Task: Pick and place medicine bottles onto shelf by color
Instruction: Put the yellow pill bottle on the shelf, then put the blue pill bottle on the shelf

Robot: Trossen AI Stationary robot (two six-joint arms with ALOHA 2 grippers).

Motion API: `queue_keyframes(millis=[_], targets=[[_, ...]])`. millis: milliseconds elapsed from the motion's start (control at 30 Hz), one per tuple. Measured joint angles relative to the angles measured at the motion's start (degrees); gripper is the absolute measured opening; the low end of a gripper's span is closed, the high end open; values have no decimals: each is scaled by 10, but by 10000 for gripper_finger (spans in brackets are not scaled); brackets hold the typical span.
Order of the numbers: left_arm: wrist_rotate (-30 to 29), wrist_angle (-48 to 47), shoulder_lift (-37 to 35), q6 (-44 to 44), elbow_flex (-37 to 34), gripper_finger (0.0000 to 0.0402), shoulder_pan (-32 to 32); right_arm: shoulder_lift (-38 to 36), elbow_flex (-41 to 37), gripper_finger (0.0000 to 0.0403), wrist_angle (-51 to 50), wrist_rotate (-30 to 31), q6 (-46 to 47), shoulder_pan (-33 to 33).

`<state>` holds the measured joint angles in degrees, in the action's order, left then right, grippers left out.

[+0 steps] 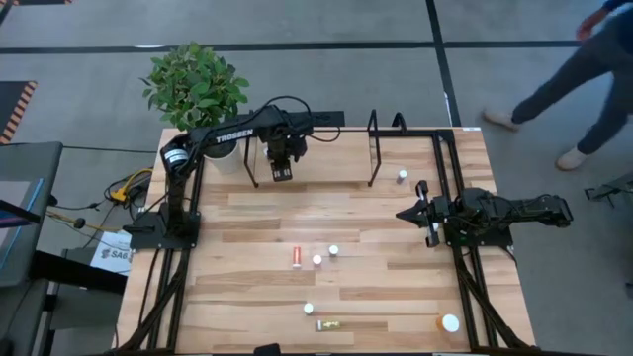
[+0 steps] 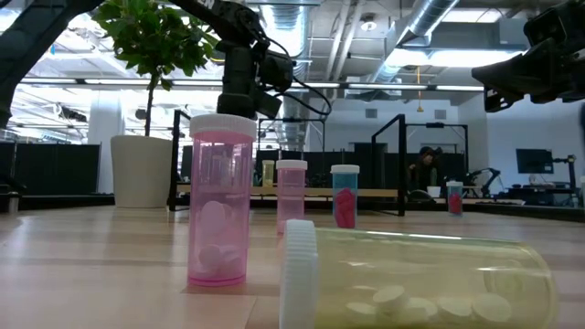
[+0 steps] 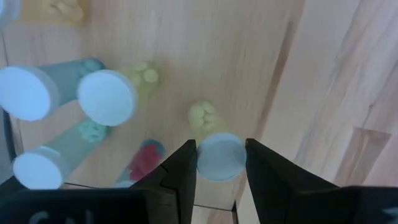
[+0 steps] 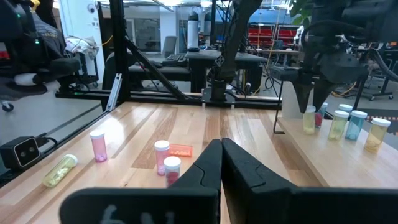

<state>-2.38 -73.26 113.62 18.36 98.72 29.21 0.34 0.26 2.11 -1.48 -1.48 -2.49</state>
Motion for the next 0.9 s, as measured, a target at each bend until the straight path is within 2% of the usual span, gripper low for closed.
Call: queue_keyframes(millis=[500,900], targets=[[3,6,0,-37,0,165,2,0,0,26,0,0,0,0],[-24,-59,0,-30,92,167,3,0,0,26,0,0,0,0]])
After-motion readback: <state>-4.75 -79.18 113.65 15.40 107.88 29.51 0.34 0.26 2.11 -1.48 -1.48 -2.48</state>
